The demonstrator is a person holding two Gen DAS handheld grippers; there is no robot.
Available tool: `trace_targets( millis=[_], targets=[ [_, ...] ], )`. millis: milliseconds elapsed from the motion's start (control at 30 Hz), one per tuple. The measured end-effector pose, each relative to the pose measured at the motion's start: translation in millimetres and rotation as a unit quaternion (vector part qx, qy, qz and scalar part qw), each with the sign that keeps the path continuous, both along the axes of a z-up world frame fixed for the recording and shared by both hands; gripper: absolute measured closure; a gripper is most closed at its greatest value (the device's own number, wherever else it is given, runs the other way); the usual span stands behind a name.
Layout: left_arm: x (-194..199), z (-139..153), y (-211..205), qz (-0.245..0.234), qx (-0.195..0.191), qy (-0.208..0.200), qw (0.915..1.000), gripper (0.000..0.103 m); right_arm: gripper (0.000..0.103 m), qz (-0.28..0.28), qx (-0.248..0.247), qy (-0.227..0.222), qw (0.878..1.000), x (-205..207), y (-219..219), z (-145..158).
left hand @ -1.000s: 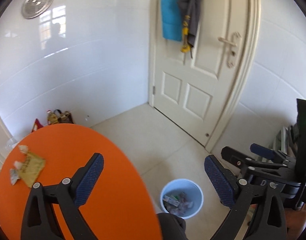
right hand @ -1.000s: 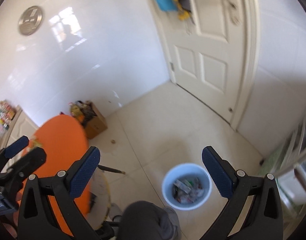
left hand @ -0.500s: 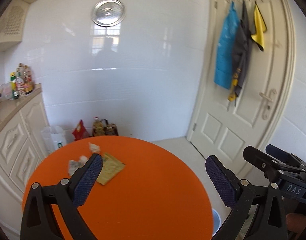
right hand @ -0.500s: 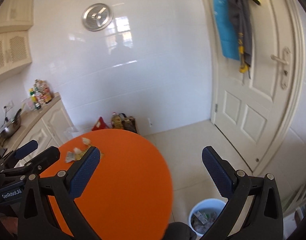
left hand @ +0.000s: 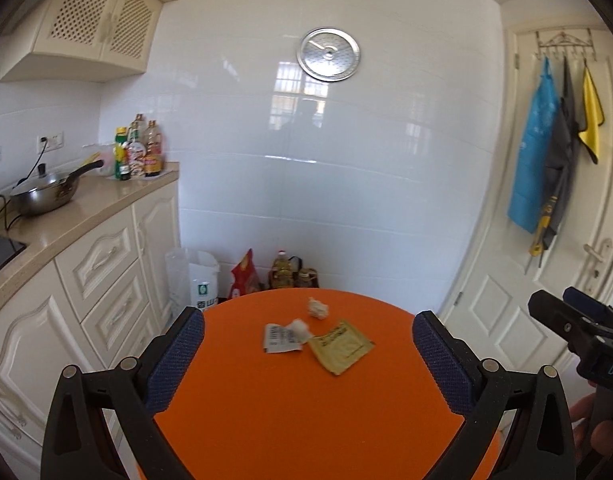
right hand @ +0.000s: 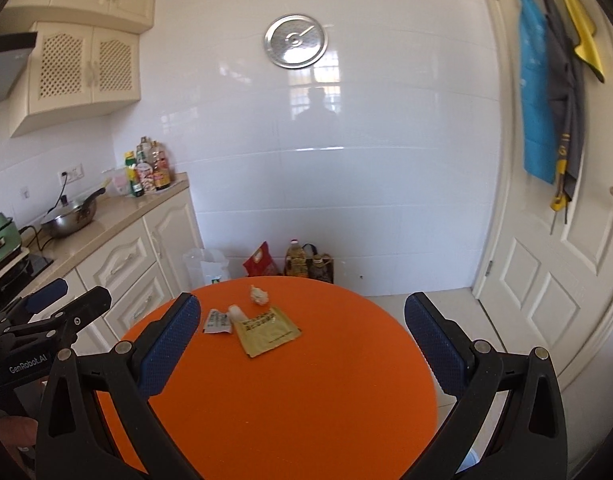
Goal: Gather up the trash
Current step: 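Return both grippers to the remaining trash on the table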
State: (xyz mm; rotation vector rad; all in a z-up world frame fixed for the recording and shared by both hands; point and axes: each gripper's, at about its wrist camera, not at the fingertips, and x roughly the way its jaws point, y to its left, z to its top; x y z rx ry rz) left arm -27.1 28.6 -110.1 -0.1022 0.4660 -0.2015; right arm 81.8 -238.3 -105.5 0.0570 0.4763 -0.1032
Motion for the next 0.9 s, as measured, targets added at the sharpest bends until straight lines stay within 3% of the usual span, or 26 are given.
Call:
trace_targets(
  millis=[167,467,900],
  targets=[
    [15,-19,7,0.015,0.003,0.029,0.9995,0.001,0.000,0.027,-0.004,0.029,0.999,32,20,-20],
    [122,-35,-26,0.025,0.014,0.101,0.9945,0.001,0.000,0.060,-0.002,0.120,0.991,111,34,-90],
    [313,-74,-88,0.025,0.045,0.196,0.9792,0.001,0.000,0.110,-0.020,0.280,0.954,241,40,-220]
  ],
)
